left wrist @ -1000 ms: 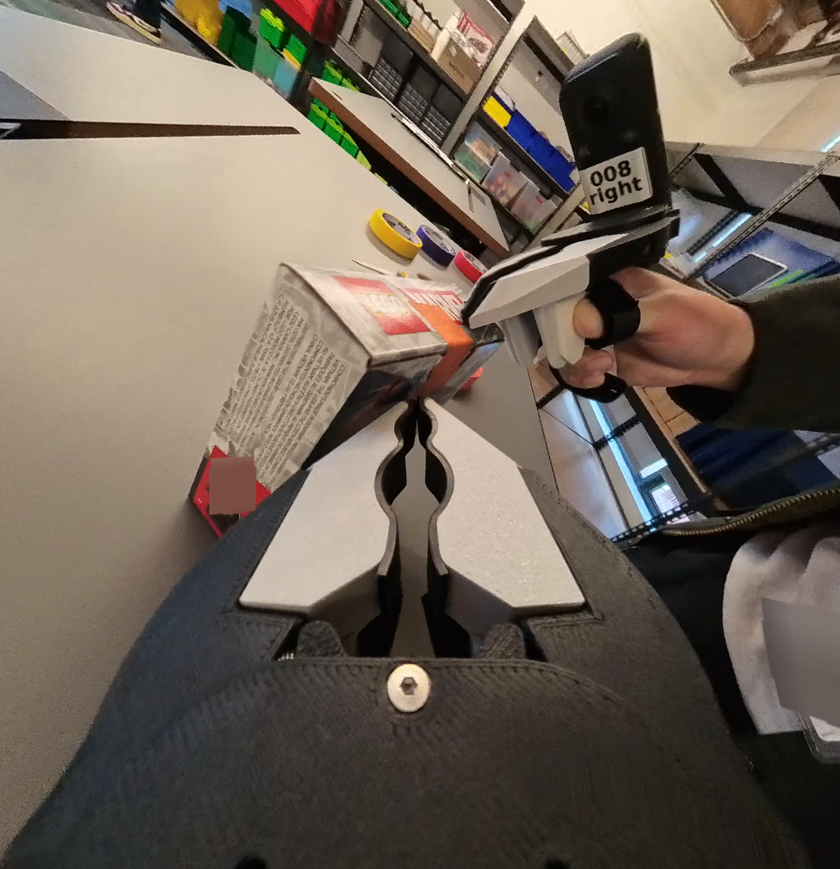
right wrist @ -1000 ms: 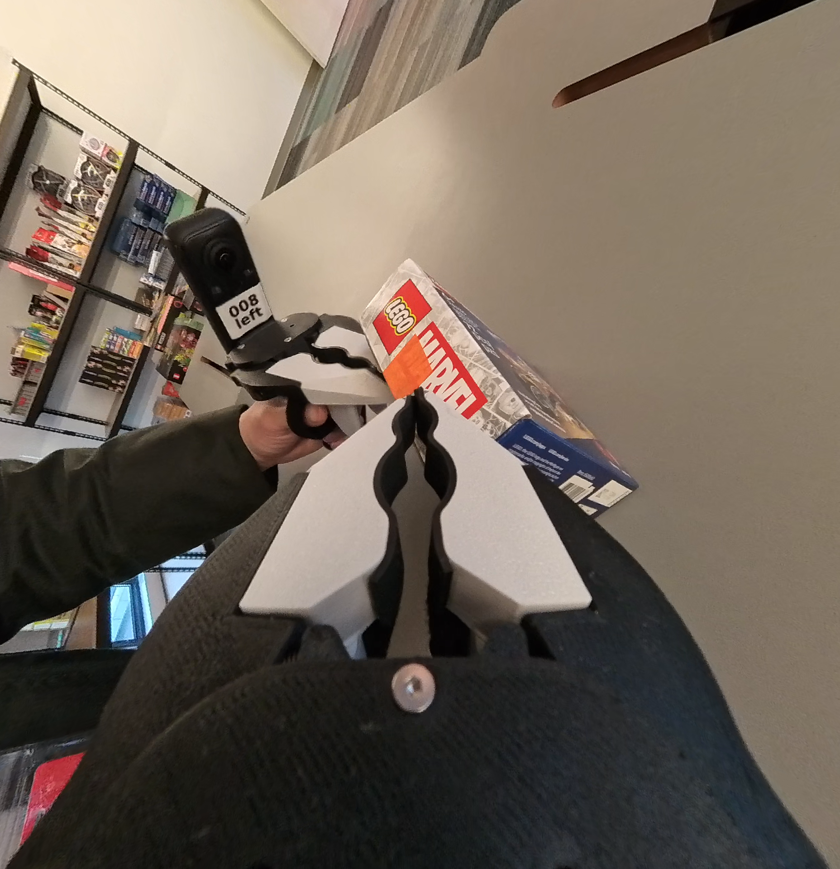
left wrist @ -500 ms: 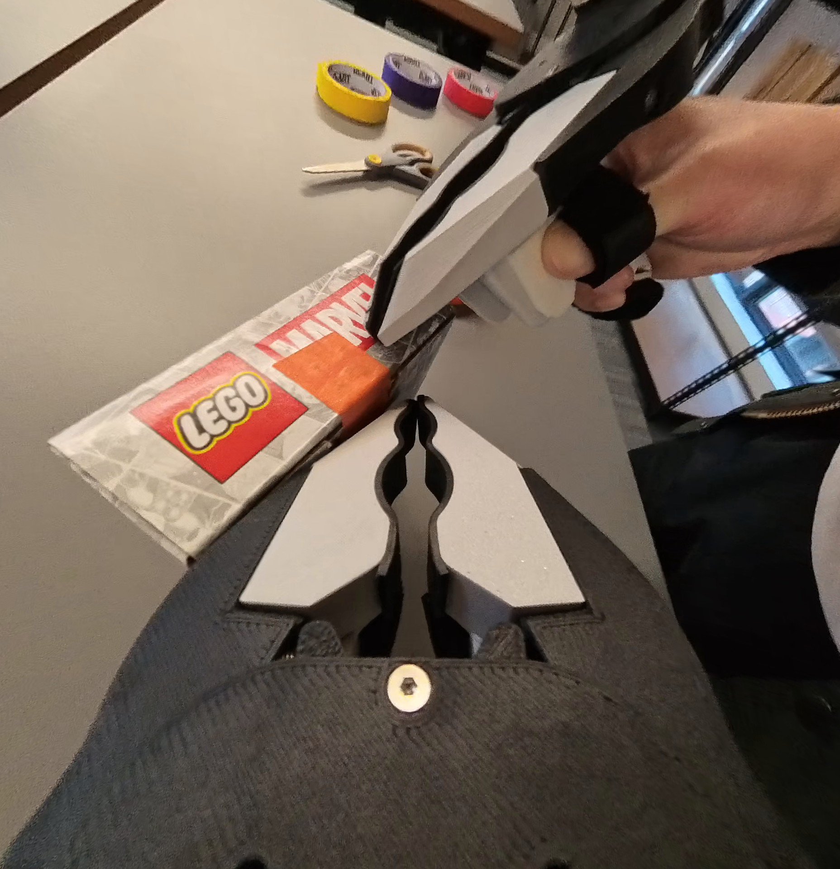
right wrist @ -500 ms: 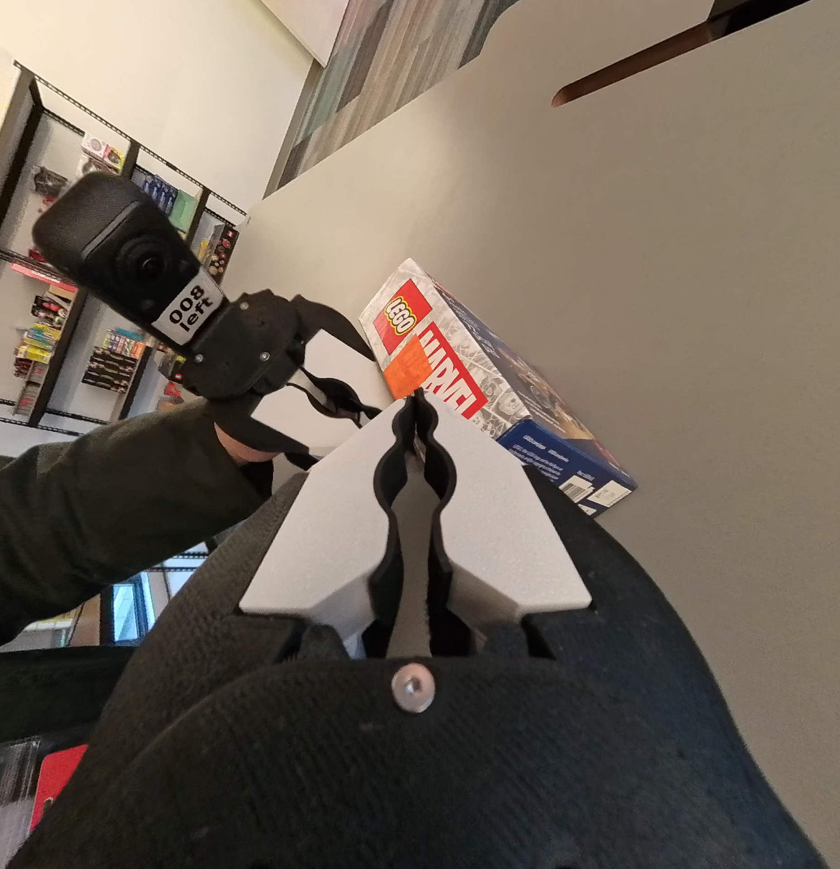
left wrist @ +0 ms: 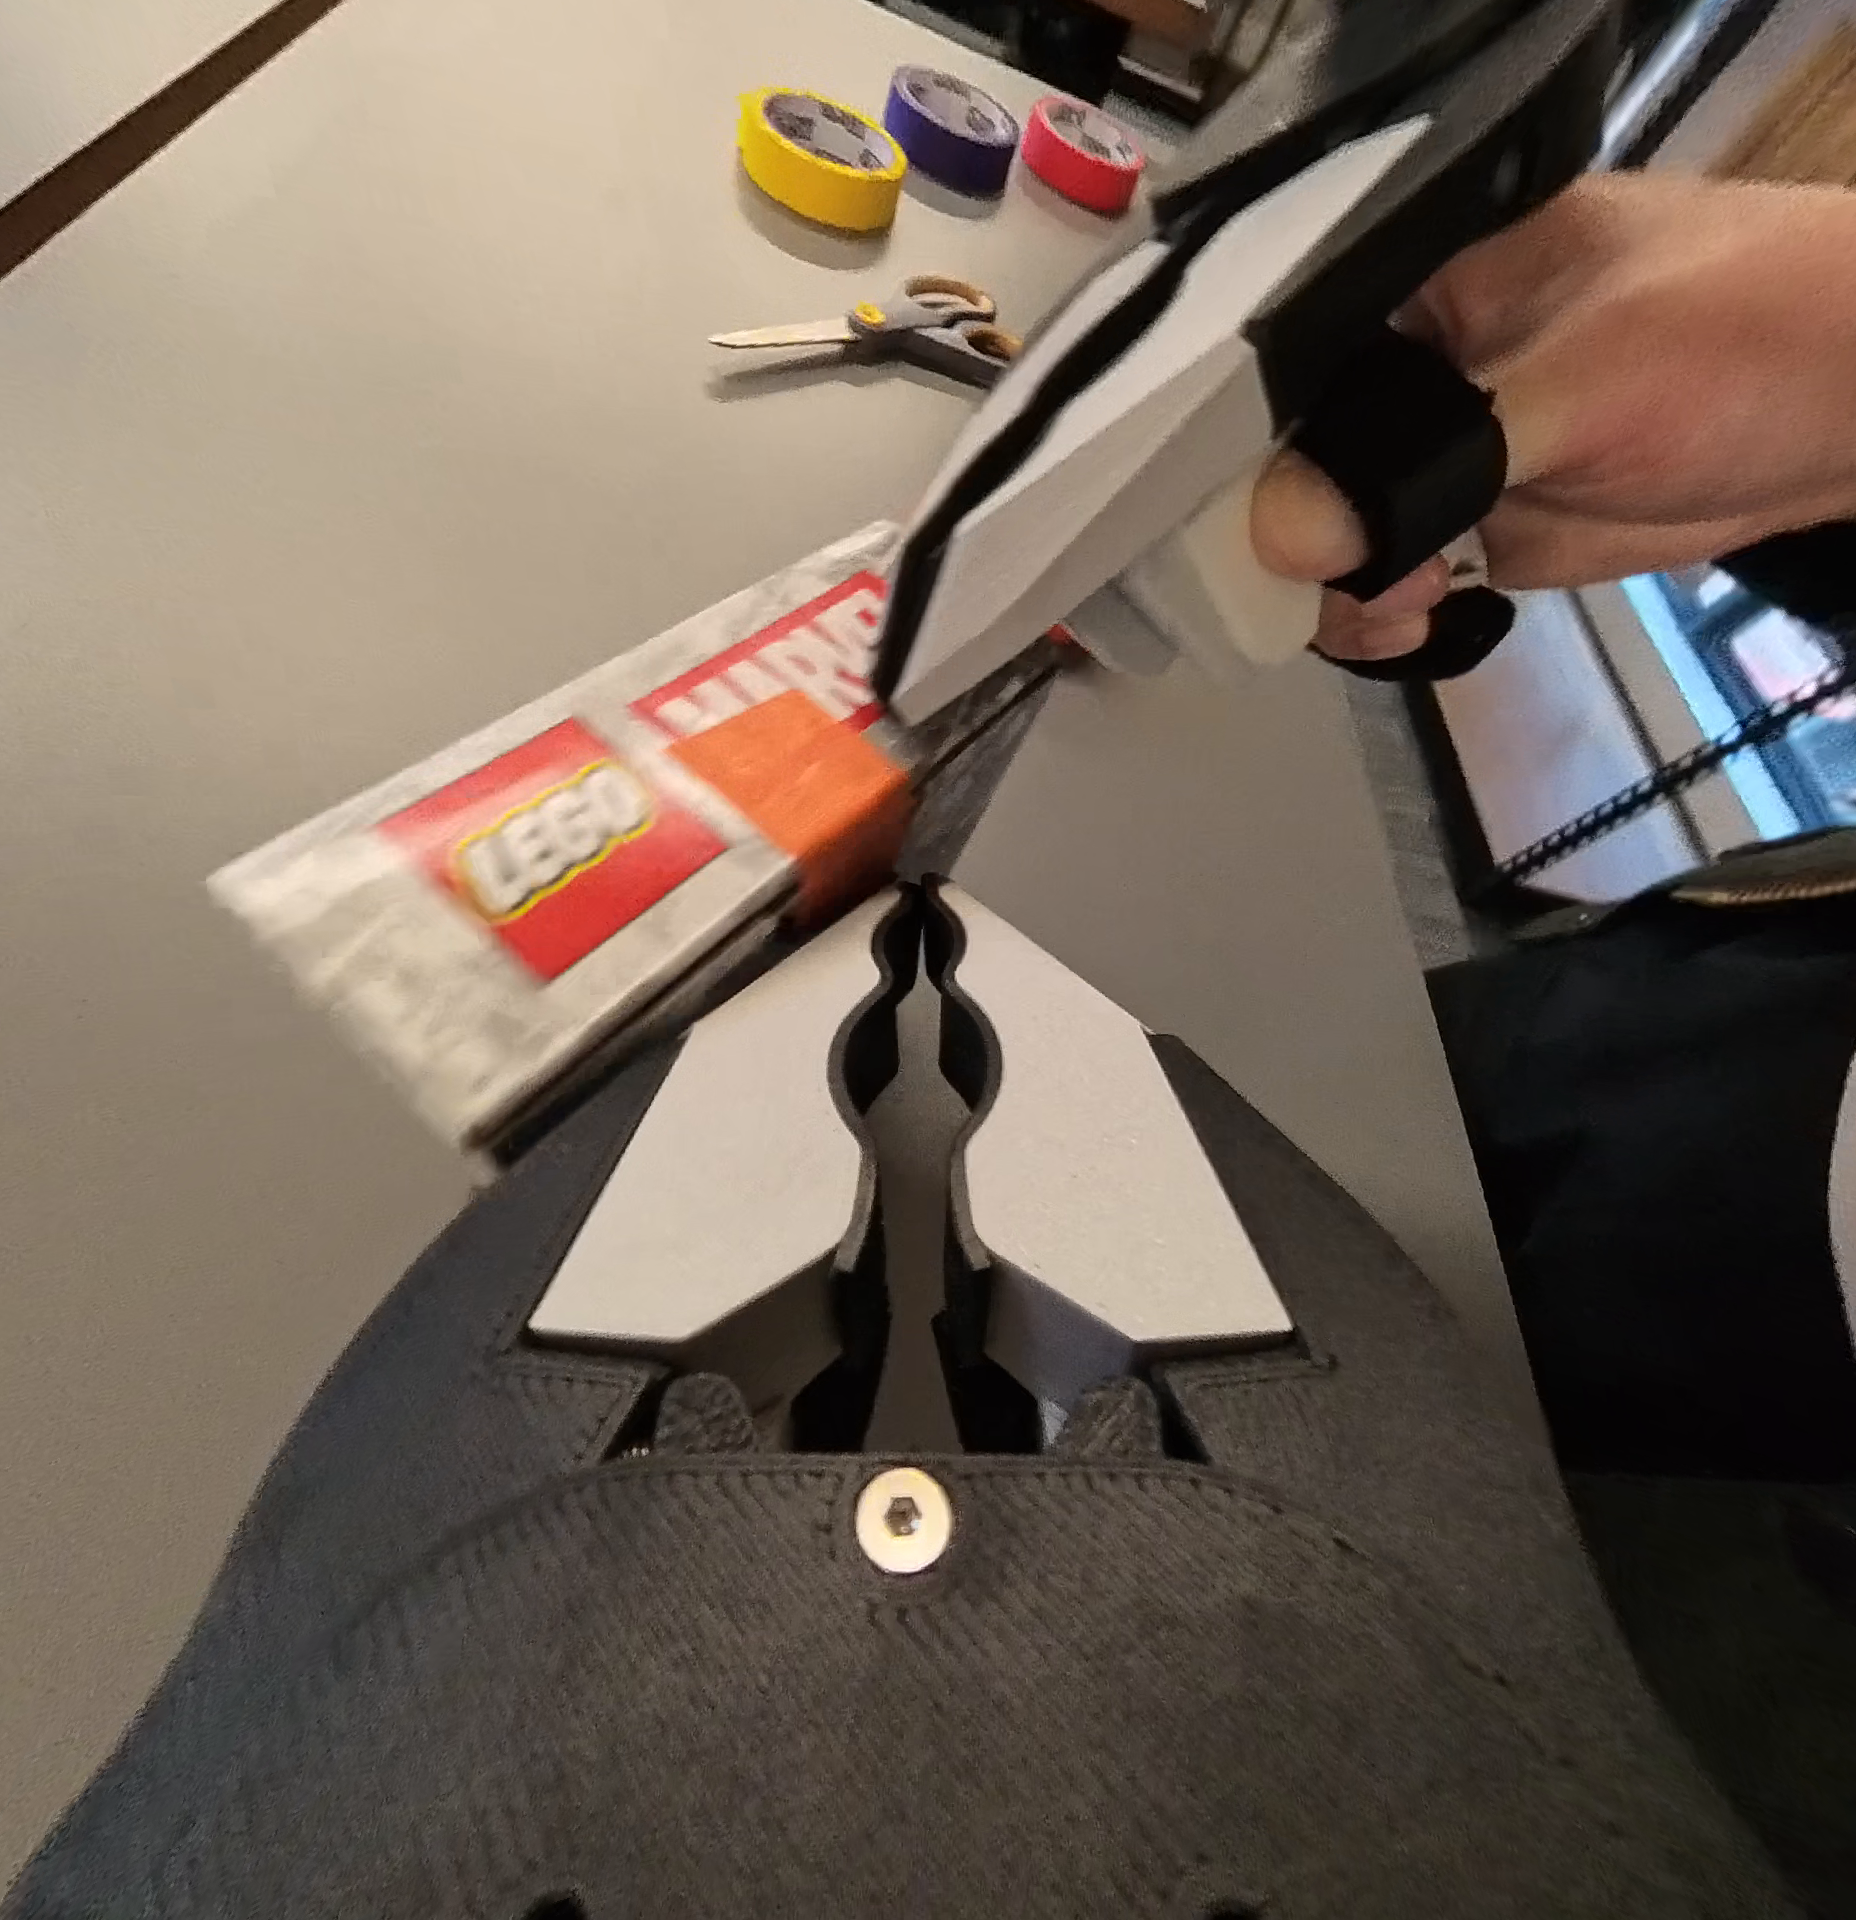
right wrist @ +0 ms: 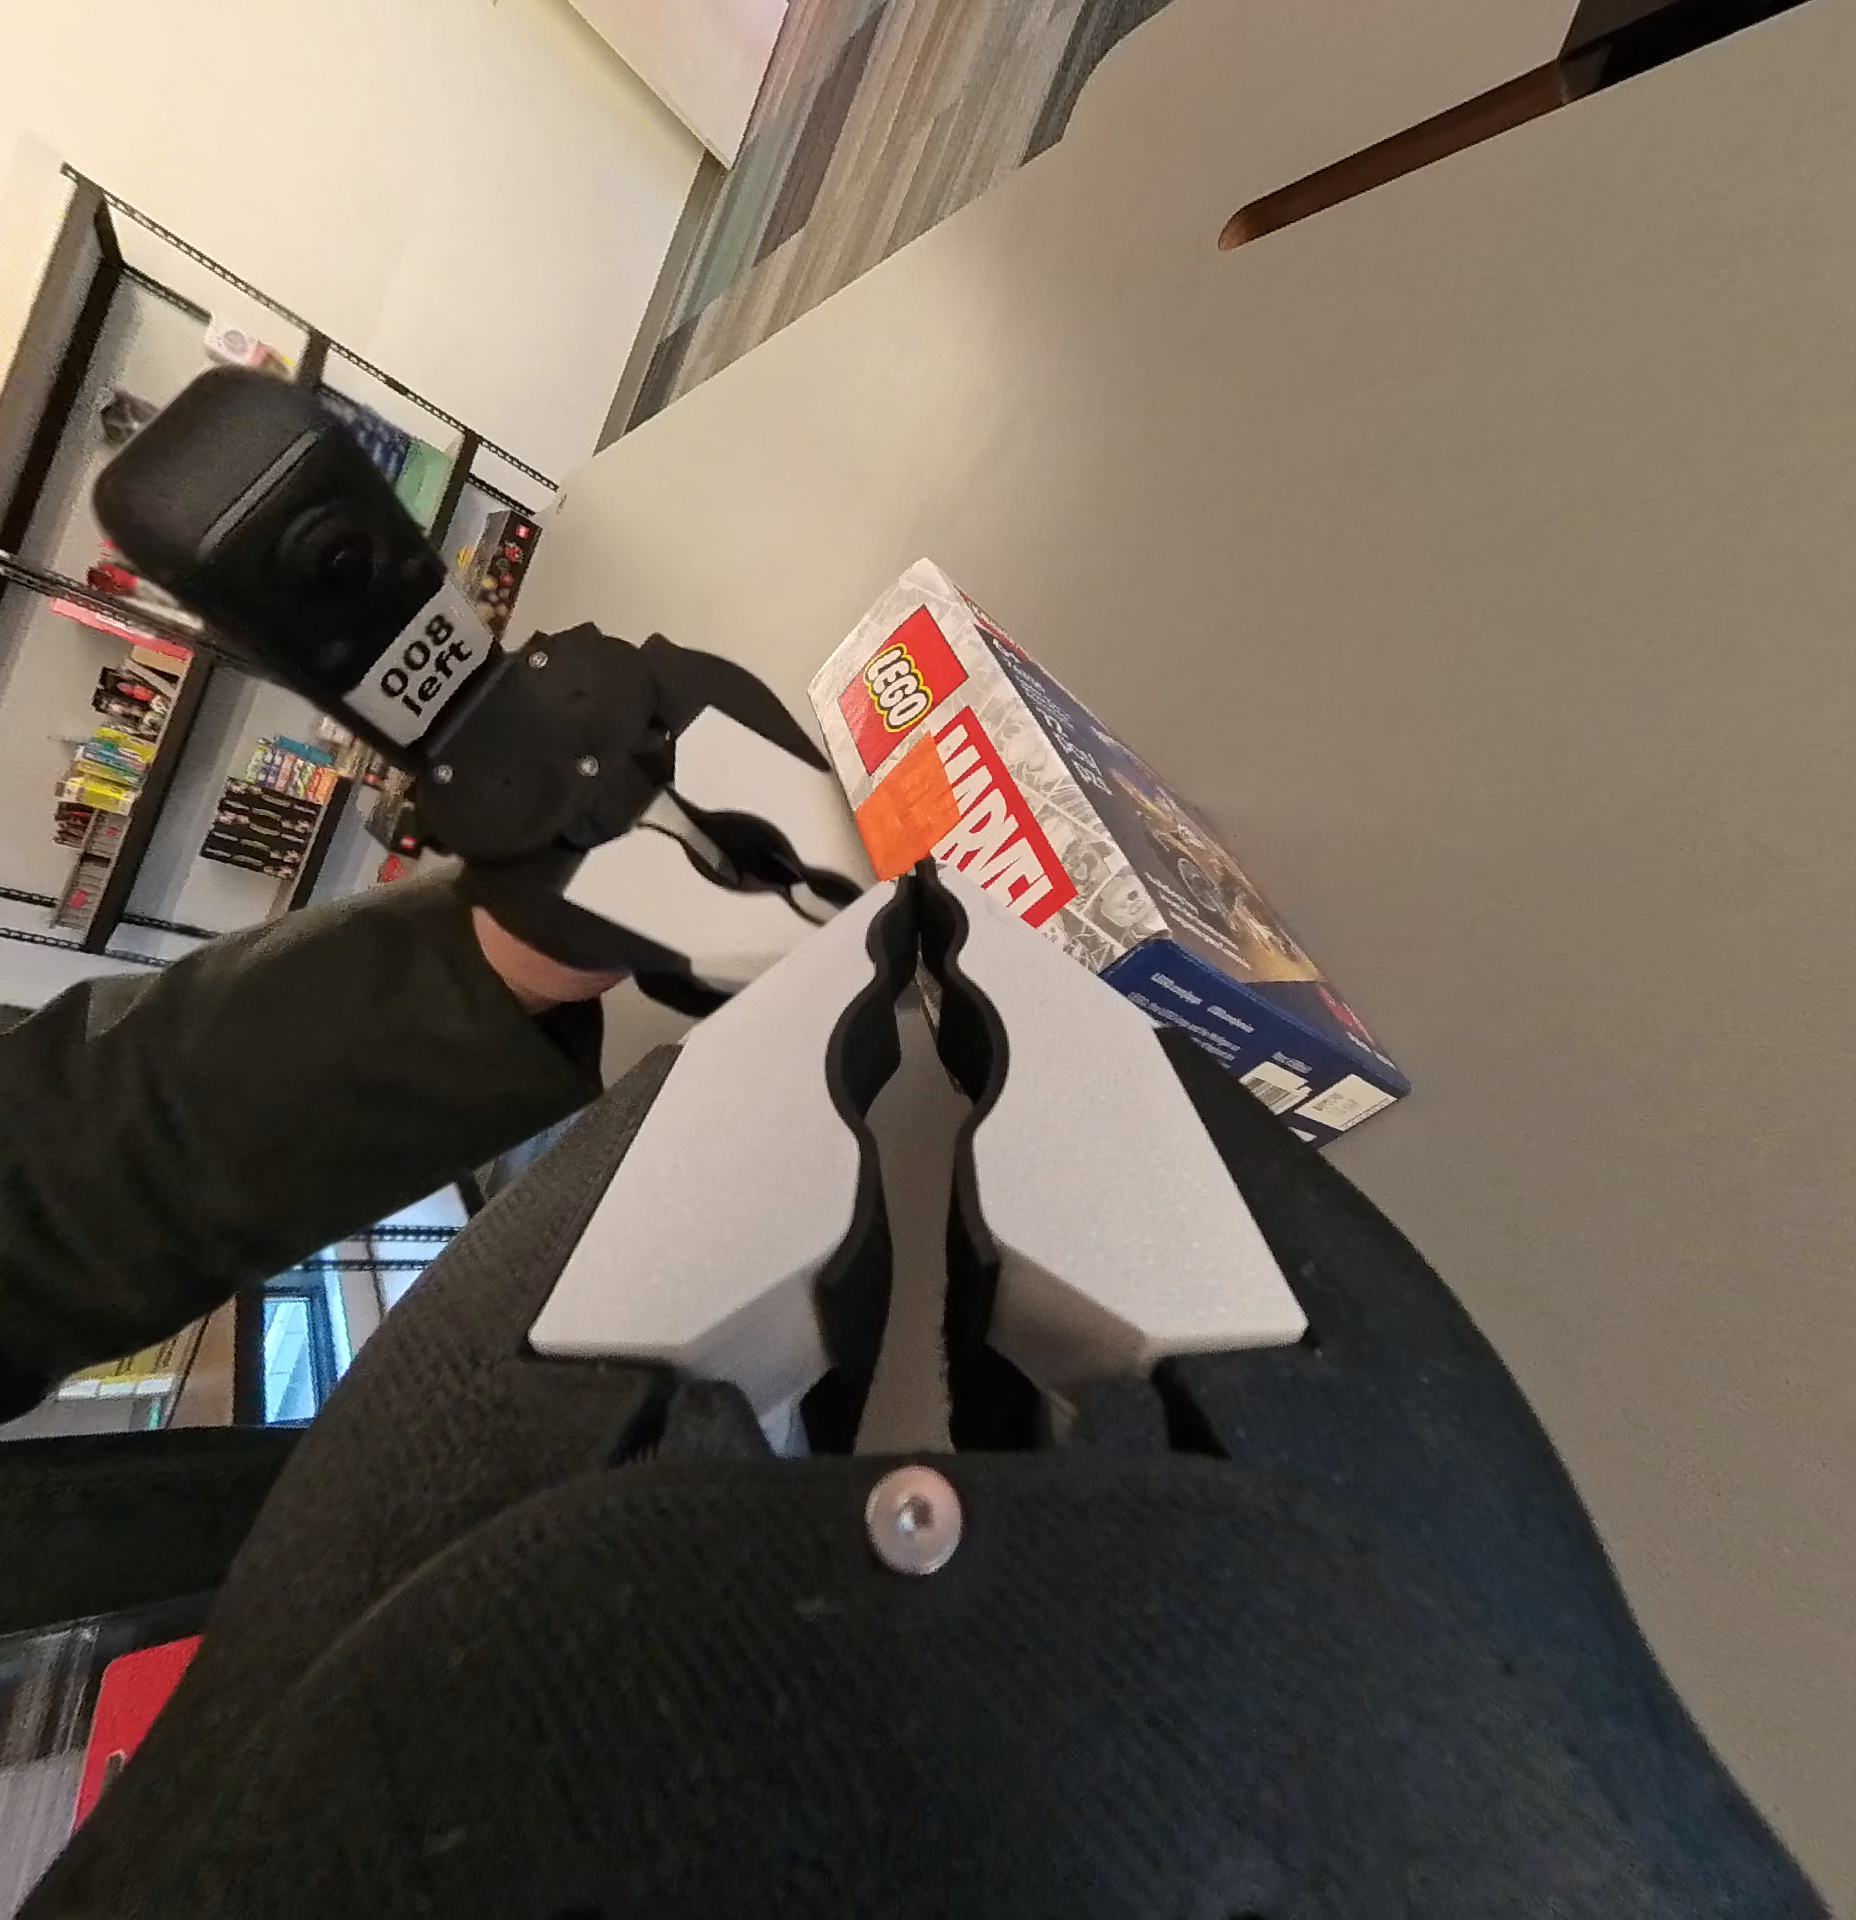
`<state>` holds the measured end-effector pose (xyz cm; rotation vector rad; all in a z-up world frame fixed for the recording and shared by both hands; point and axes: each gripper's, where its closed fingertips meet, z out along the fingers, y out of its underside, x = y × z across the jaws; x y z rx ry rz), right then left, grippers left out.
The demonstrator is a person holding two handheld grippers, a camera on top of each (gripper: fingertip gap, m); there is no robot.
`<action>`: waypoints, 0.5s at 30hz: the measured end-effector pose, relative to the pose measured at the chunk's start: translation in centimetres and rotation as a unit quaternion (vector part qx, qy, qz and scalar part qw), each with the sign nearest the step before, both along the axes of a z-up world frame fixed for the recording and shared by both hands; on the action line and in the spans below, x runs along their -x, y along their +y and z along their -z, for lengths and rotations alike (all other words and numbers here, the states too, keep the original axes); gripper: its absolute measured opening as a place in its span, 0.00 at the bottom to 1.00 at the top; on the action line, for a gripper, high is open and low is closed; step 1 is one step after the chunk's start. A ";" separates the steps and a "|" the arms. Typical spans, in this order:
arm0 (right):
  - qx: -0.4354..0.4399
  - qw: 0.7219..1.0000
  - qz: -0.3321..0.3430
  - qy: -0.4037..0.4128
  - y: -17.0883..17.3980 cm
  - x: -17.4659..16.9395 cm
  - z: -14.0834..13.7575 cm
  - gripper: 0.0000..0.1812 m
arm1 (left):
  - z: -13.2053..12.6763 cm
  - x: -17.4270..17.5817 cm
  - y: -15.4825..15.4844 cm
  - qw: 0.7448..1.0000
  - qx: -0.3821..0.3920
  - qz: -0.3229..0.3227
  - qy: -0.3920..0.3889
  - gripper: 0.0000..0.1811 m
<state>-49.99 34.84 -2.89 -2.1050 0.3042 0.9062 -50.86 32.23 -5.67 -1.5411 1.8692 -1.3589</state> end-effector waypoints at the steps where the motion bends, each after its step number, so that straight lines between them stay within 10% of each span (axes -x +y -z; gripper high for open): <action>1: 0.001 1.000 0.000 0.000 0.0 0.0 0.0 0.00 | 0.3 -0.3 -0.5 1.000 -0.016 0.008 0.003 0.00; 8: 0.000 1.000 -0.005 0.001 0.0 0.1 0.0 0.00 | -0.4 1.6 2.8 1.000 0.008 -0.023 -0.003 0.00; 15: 0.003 1.000 -0.005 0.002 0.0 -0.1 -0.1 0.00 | -2.2 -0.5 -0.6 0.997 -0.041 0.070 -0.008 0.00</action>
